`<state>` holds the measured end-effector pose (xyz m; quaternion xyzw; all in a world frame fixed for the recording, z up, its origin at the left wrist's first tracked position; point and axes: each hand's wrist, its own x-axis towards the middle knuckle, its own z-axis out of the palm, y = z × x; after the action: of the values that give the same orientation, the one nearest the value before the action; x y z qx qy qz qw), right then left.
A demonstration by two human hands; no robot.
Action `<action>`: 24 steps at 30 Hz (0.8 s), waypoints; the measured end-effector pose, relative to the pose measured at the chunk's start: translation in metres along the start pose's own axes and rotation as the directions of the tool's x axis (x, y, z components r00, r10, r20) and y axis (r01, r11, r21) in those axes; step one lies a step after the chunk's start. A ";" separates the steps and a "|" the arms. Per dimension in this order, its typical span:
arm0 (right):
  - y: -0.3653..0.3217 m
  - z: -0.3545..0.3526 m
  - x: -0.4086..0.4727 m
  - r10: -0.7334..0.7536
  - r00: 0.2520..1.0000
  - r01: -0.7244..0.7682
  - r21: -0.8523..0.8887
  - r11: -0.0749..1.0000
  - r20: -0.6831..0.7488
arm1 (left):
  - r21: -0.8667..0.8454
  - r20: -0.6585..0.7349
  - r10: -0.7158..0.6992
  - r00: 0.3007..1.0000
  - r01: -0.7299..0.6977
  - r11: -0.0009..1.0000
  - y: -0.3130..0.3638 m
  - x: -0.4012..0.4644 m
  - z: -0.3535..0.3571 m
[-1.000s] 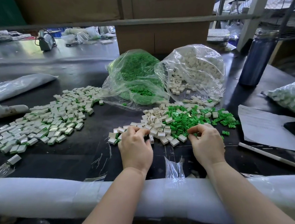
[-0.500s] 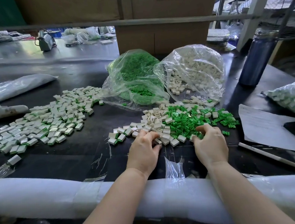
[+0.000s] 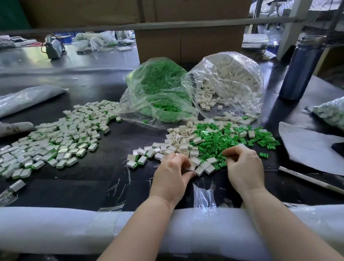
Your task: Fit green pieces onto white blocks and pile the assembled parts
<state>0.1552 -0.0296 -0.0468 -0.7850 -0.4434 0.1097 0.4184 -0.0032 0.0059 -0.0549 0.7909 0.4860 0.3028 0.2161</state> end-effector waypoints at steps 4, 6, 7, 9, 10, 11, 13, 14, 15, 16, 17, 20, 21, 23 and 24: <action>-0.002 -0.004 -0.001 0.045 0.999 -0.045 -0.053 0.998 -0.003 | -0.028 -0.001 -0.009 1.000 0.009 1.000 0.002 -0.001 -0.001; -0.005 -0.004 -0.004 0.043 0.999 -0.041 -0.069 0.997 0.021 | -0.042 -0.009 -0.009 1.000 0.009 0.999 0.002 -0.001 -0.002; -0.006 -0.005 -0.004 0.043 0.998 -0.040 -0.078 0.996 0.038 | -0.050 -0.010 -0.008 1.000 0.007 0.999 0.002 -0.001 -0.002; -0.008 -0.004 -0.005 0.041 0.996 -0.032 -0.108 0.994 0.083 | -0.071 -0.005 -0.002 1.000 0.002 0.997 0.003 -0.001 -0.003; -0.008 -0.003 -0.006 0.038 0.994 -0.025 -0.129 0.991 0.101 | -0.082 -0.001 0.003 1.000 -0.003 0.997 0.003 -0.001 -0.003; -0.008 -0.002 -0.006 0.031 0.993 -0.014 -0.155 0.988 0.110 | -0.091 0.002 0.009 1.000 -0.009 0.996 0.003 -0.002 -0.004; -0.008 -0.001 -0.005 0.019 0.993 0.006 -0.210 0.978 0.115 | -0.108 0.004 0.023 1.000 -0.023 0.994 0.003 -0.002 -0.004; -0.007 0.000 -0.005 0.016 0.993 0.011 -0.234 0.972 0.116 | -0.121 0.004 0.030 1.000 -0.029 0.992 0.003 -0.002 -0.005; -0.007 0.000 -0.005 0.014 0.993 0.017 -0.253 0.967 0.117 | -0.137 0.002 0.036 0.999 -0.036 0.990 0.004 -0.002 -0.004; -0.006 0.000 -0.005 0.011 0.993 0.021 -0.266 0.964 0.117 | -0.153 -0.002 0.044 0.999 -0.043 0.987 0.004 -0.002 -0.004; -0.005 0.000 -0.005 0.006 0.993 0.025 -0.273 0.962 0.115 | -0.168 -0.008 0.050 0.999 -0.051 0.984 0.004 -0.002 -0.004; -0.005 0.001 -0.005 -0.010 0.994 0.041 -0.289 0.957 0.109 | -0.180 -0.025 0.069 0.997 -0.072 0.981 0.004 -0.002 -0.004; -0.005 0.001 -0.005 -0.015 0.994 0.046 -0.301 0.953 0.105 | -0.184 -0.028 0.072 0.997 -0.076 0.980 0.004 -0.002 -0.004; -0.004 0.002 -0.005 -0.024 0.995 0.055 -0.333 0.941 0.095 | -0.195 -0.030 0.078 0.996 -0.082 0.977 0.005 -0.002 -0.004; -0.004 0.002 -0.005 -0.032 0.995 0.062 -0.347 0.936 0.092 | -0.200 -0.031 0.081 0.996 -0.086 0.976 0.005 -0.002 -0.004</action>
<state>0.1486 -0.0317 -0.0456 -0.8305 -0.4920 0.0523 0.2557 -0.0034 0.0019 -0.0498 0.7812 0.4217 0.3680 0.2764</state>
